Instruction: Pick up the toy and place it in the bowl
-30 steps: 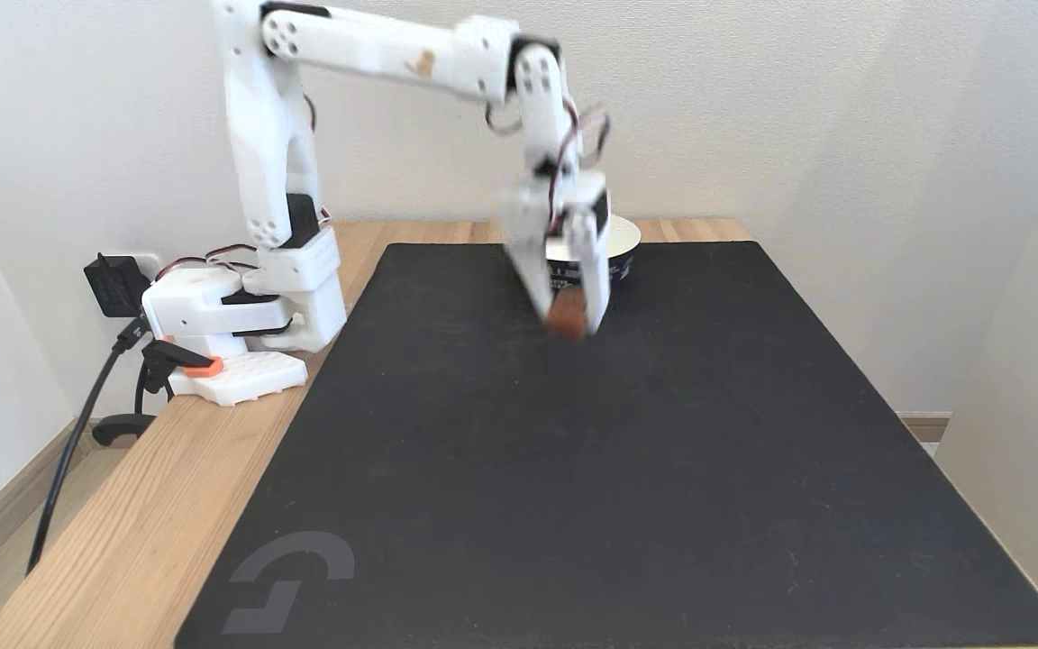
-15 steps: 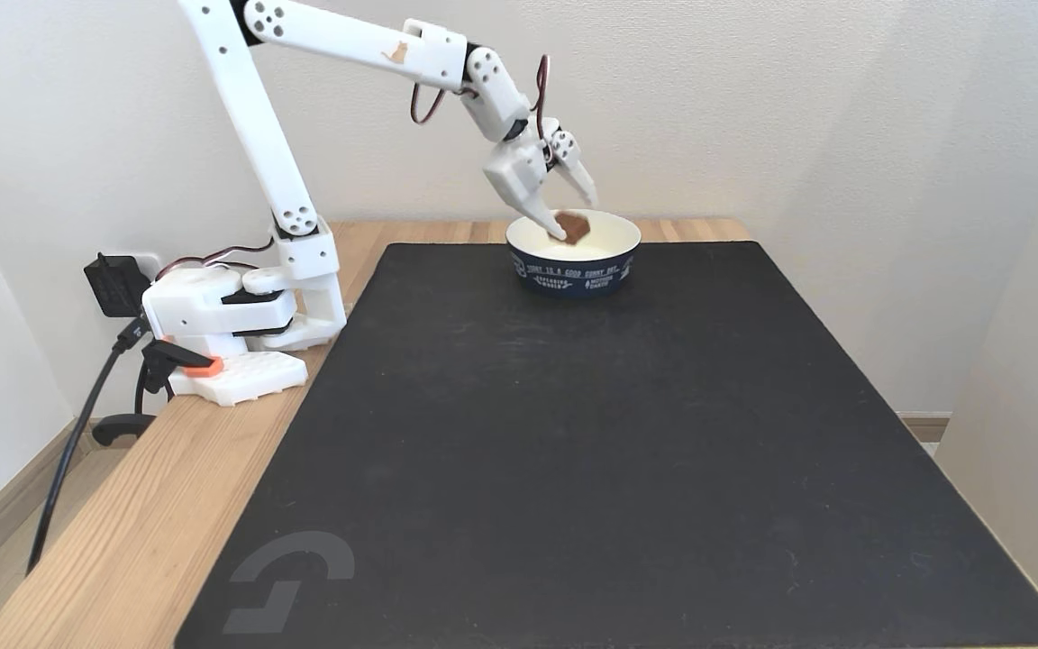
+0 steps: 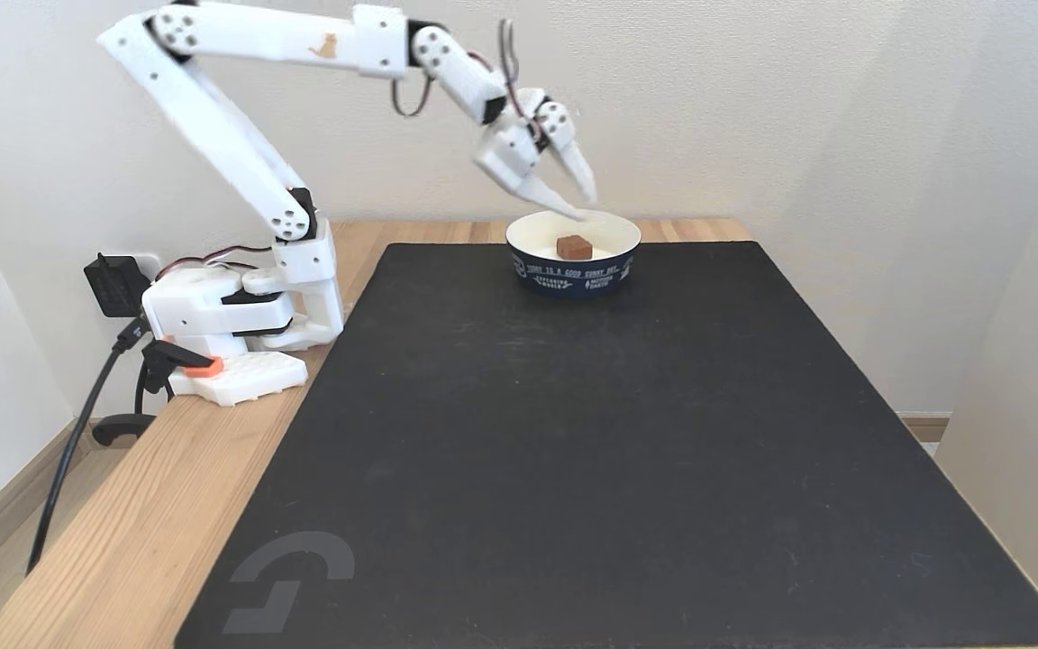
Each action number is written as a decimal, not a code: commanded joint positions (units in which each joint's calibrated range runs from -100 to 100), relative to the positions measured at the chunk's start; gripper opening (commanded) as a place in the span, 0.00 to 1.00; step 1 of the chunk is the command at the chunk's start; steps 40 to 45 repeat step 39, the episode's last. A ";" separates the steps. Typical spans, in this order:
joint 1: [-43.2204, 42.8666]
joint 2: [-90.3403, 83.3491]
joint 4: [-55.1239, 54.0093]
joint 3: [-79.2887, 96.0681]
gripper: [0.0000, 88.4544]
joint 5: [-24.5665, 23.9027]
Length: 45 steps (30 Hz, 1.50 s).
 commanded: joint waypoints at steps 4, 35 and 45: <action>3.11 -28.42 0.16 31.05 0.05 -5.22; 2.94 -72.02 13.62 59.08 0.02 -8.92; 2.94 -72.02 13.62 59.08 0.02 -8.92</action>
